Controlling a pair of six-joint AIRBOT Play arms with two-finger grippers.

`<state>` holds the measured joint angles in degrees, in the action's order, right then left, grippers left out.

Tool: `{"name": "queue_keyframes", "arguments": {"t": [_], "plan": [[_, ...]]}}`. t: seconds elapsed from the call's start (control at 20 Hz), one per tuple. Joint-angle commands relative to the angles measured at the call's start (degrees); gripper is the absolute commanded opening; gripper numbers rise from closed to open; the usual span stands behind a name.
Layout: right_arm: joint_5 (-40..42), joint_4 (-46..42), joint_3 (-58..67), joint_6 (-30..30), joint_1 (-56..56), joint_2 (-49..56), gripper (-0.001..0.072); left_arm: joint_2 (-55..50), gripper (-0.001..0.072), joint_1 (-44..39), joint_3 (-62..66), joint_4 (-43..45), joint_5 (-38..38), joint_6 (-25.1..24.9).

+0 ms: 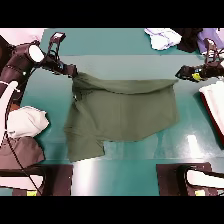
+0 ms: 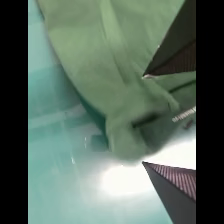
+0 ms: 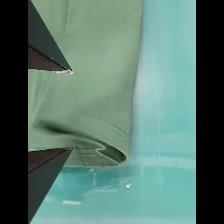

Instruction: Fold the shirts.

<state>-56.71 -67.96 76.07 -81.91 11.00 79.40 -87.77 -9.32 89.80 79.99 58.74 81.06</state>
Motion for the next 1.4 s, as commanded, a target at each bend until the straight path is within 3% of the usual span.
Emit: {"name": "queue_keyframes", "arguments": {"t": [0.0,0.25,0.35,0.5,0.8,1.35], "plan": [[-1.05,4.26,0.0,-0.09,2.56,-1.2,0.0535,0.39,0.0608,0.96,4.92,5.92,8.72,1.68],[-8.41,4.07,-0.02,0.13,6.82,-6.54,0.0535,3.8,0.0607,8.76,1.95,2.21,20.68,2.62],[-12.59,2.97,-0.02,1.11,6.95,-8.31,0.0534,6.75,0.0607,11.82,-5.11,-2.27,21.22,2.51],[-17.2,1.88,-0.13,2.01,6.34,-10.38,0.0534,14.6,0.0607,13.07,-21.0,-4.13,18.51,1.2],[-18.05,1.92,-0.13,2.08,1.77,-12.72,0.0534,28.06,0.0608,13.05,-48.7,-9.05,11.56,-0.15],[-21.22,1.9,-0.13,2.05,-3.43,-12.7,0.0534,27.26,0.0606,12.79,-55.36,-18.25,1.79,-3.32]]}}
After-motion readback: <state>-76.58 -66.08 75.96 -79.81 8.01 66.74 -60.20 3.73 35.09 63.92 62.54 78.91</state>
